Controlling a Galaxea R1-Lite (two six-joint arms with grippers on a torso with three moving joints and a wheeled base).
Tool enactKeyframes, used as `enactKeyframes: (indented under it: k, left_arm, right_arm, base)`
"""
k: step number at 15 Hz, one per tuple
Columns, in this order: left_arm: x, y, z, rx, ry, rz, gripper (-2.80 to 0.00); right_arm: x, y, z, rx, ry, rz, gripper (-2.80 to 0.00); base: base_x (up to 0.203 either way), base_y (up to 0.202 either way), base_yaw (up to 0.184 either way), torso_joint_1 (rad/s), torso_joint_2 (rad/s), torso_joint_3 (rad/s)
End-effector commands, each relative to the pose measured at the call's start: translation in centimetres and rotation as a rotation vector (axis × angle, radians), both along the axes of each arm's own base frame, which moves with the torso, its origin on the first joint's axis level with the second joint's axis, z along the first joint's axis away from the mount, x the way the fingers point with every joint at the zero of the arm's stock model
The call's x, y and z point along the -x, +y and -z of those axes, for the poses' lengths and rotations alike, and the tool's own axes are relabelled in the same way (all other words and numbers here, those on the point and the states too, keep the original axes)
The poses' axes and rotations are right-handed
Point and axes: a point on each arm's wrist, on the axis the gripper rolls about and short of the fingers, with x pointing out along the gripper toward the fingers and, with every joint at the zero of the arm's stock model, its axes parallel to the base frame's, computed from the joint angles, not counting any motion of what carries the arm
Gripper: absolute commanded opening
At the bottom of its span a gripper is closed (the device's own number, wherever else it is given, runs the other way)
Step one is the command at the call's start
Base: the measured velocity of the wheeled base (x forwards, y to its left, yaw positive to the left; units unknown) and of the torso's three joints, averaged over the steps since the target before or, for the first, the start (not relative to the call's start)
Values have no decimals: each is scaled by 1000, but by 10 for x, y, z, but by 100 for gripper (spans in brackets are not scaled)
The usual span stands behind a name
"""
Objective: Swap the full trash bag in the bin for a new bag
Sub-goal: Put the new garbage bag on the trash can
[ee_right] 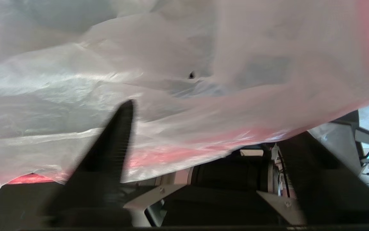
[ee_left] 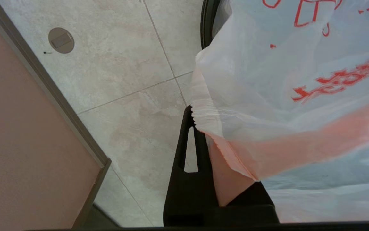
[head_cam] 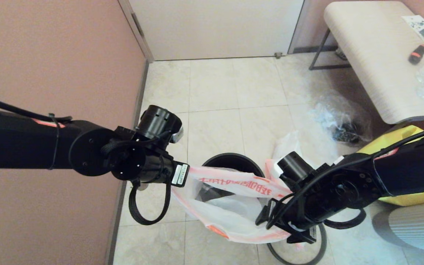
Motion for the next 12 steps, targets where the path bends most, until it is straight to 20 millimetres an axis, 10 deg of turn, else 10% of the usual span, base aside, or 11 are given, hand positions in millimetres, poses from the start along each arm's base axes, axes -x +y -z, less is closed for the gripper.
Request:
enactKeyframes:
  k: [1,8,12]
  left_arm:
    - [0,1,-2,3,-6,-6,-280]
    - [-2,0,0,18,9,9,-280]
    - [-5,-1,1,47,16,17,-280]
  right_arm:
    - [-2,2,10,24,16,3,-280]
    - [-2,-1,26,83,37,-11,-280]
    - [-28,-27,2,83,-86,66,-280]
  base:
    - [0,0,0,0,0,0]
    - [0,0,0,0,0,0]
    - [0,0,0,0,0,0]
